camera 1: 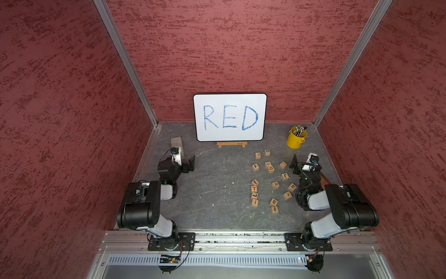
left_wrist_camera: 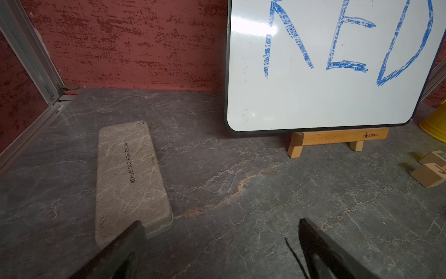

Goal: Assemble the uppercase word "red" with letter blocks
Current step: Pick up the letter block from the center of the board.

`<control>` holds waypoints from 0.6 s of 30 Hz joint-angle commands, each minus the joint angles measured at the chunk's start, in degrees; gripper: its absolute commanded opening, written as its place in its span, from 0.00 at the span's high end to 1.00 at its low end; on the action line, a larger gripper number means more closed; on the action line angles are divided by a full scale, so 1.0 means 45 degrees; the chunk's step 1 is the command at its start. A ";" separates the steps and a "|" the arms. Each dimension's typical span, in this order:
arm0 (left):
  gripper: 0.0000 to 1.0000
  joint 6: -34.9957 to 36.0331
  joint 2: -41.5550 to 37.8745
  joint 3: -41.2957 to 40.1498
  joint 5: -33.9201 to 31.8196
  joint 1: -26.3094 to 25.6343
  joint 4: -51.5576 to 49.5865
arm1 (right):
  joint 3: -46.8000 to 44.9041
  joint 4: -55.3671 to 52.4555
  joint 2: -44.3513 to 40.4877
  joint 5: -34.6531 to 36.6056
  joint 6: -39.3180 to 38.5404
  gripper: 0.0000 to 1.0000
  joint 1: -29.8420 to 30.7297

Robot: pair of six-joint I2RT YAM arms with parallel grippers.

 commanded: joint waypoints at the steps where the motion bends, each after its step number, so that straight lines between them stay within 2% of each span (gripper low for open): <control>1: 0.01 -0.0025 -0.0011 0.0095 -0.0089 -0.0040 0.0049 | 0.0172 0.0376 0.0011 0.0181 0.0145 0.01 -0.0066; 15: 0.01 -0.0010 -0.0035 0.0112 -0.0245 -0.0118 0.0040 | 0.0298 -0.0043 -0.0266 0.0493 0.0242 0.01 -0.0055; 18: 0.01 0.0211 -0.0657 0.0365 -0.0142 -0.0216 -0.1041 | 0.0159 0.0090 -0.0400 0.0402 0.0196 0.02 -0.0060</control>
